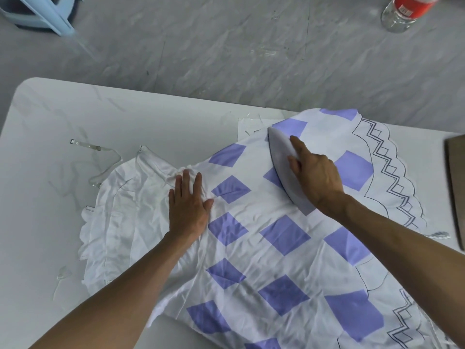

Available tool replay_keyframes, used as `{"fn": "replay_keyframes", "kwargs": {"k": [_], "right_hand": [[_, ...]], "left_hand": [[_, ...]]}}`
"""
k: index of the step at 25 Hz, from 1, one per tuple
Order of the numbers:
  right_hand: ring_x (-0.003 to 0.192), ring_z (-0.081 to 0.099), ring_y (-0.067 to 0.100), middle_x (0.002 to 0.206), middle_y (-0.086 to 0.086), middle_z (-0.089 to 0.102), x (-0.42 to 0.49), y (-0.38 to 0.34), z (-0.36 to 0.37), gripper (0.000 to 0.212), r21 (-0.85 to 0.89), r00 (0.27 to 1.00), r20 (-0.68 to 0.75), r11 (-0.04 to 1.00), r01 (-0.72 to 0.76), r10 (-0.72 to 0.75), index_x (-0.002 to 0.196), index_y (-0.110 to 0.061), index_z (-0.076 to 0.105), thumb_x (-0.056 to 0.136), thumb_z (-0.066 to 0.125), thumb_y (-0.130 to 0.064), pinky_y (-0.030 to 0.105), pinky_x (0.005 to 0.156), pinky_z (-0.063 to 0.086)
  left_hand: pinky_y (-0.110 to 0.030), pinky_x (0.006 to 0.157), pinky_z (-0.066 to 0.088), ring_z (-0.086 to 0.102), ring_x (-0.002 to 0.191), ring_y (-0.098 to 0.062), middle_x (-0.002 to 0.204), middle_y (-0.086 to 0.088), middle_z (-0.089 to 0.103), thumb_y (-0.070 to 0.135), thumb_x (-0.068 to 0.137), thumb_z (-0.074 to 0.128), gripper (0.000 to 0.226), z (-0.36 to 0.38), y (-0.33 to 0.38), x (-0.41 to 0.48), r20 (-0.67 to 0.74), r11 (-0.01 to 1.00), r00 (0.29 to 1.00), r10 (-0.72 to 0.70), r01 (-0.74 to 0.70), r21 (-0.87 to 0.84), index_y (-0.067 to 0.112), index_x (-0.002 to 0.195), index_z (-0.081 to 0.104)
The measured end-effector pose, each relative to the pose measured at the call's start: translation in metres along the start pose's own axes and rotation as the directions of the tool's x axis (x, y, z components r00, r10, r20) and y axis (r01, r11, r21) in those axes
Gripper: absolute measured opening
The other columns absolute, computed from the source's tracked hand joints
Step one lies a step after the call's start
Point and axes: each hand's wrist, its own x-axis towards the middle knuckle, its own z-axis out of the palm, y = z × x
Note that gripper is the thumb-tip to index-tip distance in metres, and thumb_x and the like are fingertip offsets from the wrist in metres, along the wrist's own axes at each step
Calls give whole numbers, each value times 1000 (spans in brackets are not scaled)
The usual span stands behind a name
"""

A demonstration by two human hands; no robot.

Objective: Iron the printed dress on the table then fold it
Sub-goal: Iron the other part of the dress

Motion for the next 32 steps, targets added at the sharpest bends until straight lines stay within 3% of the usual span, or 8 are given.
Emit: {"fn": "replay_keyframes", "kwargs": {"k": [7, 15, 19, 23, 26, 28, 29, 32], "right_hand": [[84, 61, 35, 100, 15, 66, 14, -40, 15, 50, -66, 955, 135, 960, 274, -263, 151, -33, 21, 102, 30, -41, 34, 66, 36], [73, 55, 34, 89, 15, 64, 15, 28, -8, 46, -82, 999, 38, 996, 19, -16, 147, -31, 28, 102, 30, -41, 35, 63, 36], [78, 59, 38, 87, 16, 64, 3, 50, -17, 44, -8, 1000, -15, 1000, -20, 20, 144, -29, 30, 101, 30, -42, 37, 63, 38], [79, 59, 38, 89, 16, 65, -16, 44, -21, 44, 41, 1000, -23, 999, 9, -8, 144, -27, 32, 102, 31, -40, 35, 64, 33], [84, 59, 39, 95, 17, 66, -29, 35, -21, 45, 47, 1000, 7, 999, 25, -26, 144, -28, 31, 102, 29, -41, 35, 66, 33], [86, 60, 40, 97, 18, 66, -40, 27, -18, 46, 51, 998, 33, 997, 53, -55, 145, -27, 31, 102, 29, -42, 34, 66, 32], [88, 60, 40, 98, 19, 66, -46, 24, -16, 47, 50, 997, 42, 997, 64, -66, 146, -27, 30, 102, 29, -42, 34, 66, 33], [88, 60, 40, 100, 20, 66, -57, 17, -7, 48, 43, 995, 61, 996, 76, -78, 147, -26, 29, 102, 31, -41, 35, 65, 35]], "left_hand": [[-54, 112, 27, 24, 142, -46, 155, -30, 21, 62, 89, 35, 84, 8, 40, 12, -80, 969, 975, 210, -196, 152, 5, 151, 28], [-56, 113, 23, 17, 145, -43, 158, -23, 15, 72, 91, 6, 86, 31, 28, -3, 5, 960, 980, 197, -194, 203, 14, 153, 23], [-51, 112, 28, 25, 143, -39, 156, -21, 24, 59, 96, 36, 71, 11, 35, -10, -113, 986, 981, 156, -147, 82, 13, 150, 28], [-45, 91, 45, 50, 112, -36, 123, -19, 52, 32, 84, 71, 52, -17, 40, -90, -269, 966, 933, -237, 197, -170, 7, 124, 50], [-52, 92, 41, 46, 113, -44, 128, -28, 47, 49, 79, 70, 76, 1, 42, -166, 37, 534, 580, -814, 771, -347, -3, 130, 46], [-49, 100, 37, 42, 123, -43, 137, -28, 41, 57, 85, 61, 85, 16, 46, -191, 366, 61, 184, -912, 945, -322, -6, 137, 39], [-47, 103, 37, 43, 127, -41, 140, -25, 42, 58, 86, 58, 84, 27, 46, -197, 519, -101, 104, -848, 931, -352, -5, 138, 39], [-39, 92, 50, 60, 112, -34, 123, -14, 60, 51, 84, 67, 66, 46, 49, -201, 711, -325, 236, -662, 764, -557, 2, 125, 56]]}}
